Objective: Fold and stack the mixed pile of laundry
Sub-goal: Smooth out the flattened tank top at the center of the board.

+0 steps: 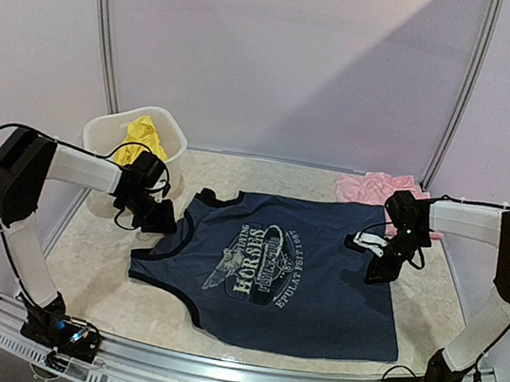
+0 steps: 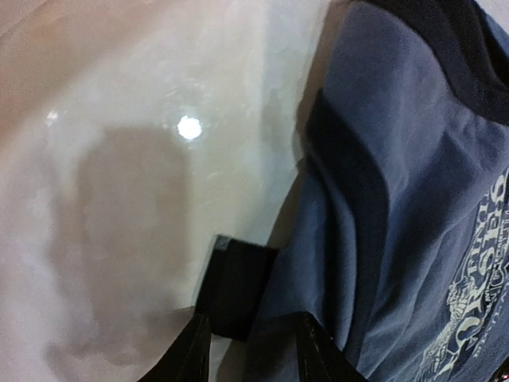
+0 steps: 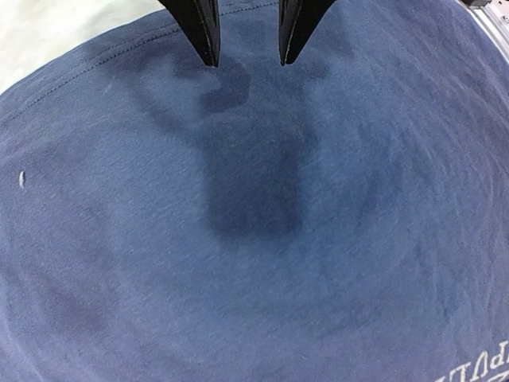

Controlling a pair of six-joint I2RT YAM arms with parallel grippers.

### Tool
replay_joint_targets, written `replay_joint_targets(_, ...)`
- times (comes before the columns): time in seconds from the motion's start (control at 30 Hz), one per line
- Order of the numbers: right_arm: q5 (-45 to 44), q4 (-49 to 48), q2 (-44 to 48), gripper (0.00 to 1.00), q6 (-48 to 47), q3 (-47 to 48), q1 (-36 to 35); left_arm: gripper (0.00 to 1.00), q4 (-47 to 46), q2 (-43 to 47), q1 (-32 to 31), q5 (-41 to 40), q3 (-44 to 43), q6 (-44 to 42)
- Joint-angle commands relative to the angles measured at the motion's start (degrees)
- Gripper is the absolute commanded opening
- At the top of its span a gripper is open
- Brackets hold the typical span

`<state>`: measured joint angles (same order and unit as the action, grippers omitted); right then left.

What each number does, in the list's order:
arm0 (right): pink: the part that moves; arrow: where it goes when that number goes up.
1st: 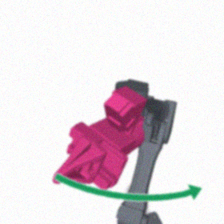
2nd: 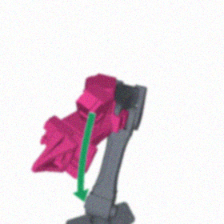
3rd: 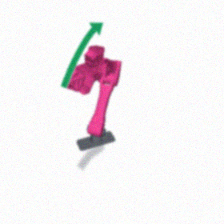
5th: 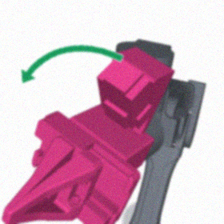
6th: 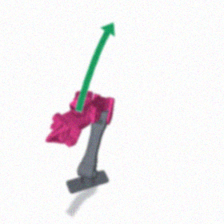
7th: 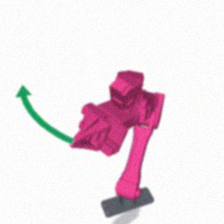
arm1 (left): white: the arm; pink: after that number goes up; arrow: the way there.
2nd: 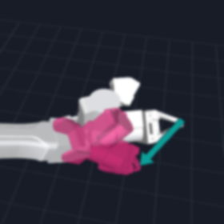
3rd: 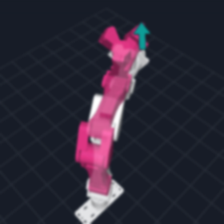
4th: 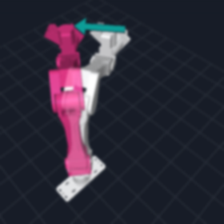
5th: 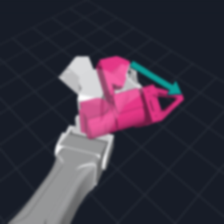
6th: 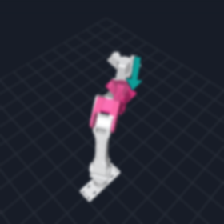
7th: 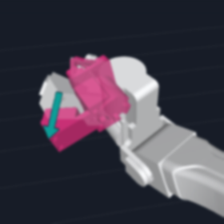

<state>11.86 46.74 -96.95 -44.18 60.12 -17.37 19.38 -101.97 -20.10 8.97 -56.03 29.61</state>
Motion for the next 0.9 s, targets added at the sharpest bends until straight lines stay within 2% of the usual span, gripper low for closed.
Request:
replay_joint_targets(0.0, -1.14, -1.13, -0.69, 0.26, -0.11, -0.99, -0.48, 0.38, -3.99, -4.28, -1.51, 2.62, -1.18, -0.37)
replay_joint_targets(0.1, -0.99, -1.21, -1.1, 0.26, -0.11, -0.82, -0.48, 0.3, -5.02, -6.46, -2.47, 3.5, -1.46, -0.31)
replay_joint_targets(0.27, -0.62, -1.43, -2.63, 0.26, -0.58, -0.35, -0.48, 0.04, -0.98, -5.24, -3.18, -0.22, -2.48, -1.56)
replay_joint_targets(0.37, -1.85, -2.7, -4.48, 0.26, -1.35, -0.82, -0.52, 0.0, 6.39, -0.88, -3.53, -7.85, -4.53, -4.08)
replay_joint_targets(0.53, -5.62, -2.86, -8.13, 0.2, -2.13, -0.43, -0.51, 0.0, 23.47, 5.78, -6.08, -28.48, -13.04, -9.62)
replay_joint_targets(0.6, -5.79, -2.75, -8.58, 0.19, -2.13, -0.39, -0.51, 0.05, 27.76, 6.1, -7.14, -32.76, -16.35, -10.82)
replay_joint_targets(0.7, -5.79, -2.62, -8.86, 0.19, -2.13, -0.55, -0.54, 0.32, 33.44, 3.37, -8.95, -35.95, -21.36, -11.52)
replay_joint_targets(0.73, -5.91, -2.66, -8.91, 0.19, -2.06, -0.64, -0.51, 0.38, 35.09, 2.25, -9.56, -37.01, -22.35, -11.47)
replay_joint_targets(0.87, -6.06, -2.84, -9.2, 0.19, -1.84, -0.96, -0.52, 0.47, 35.91, 1.4, -10.57, -36.06, -22.02, -10.08)
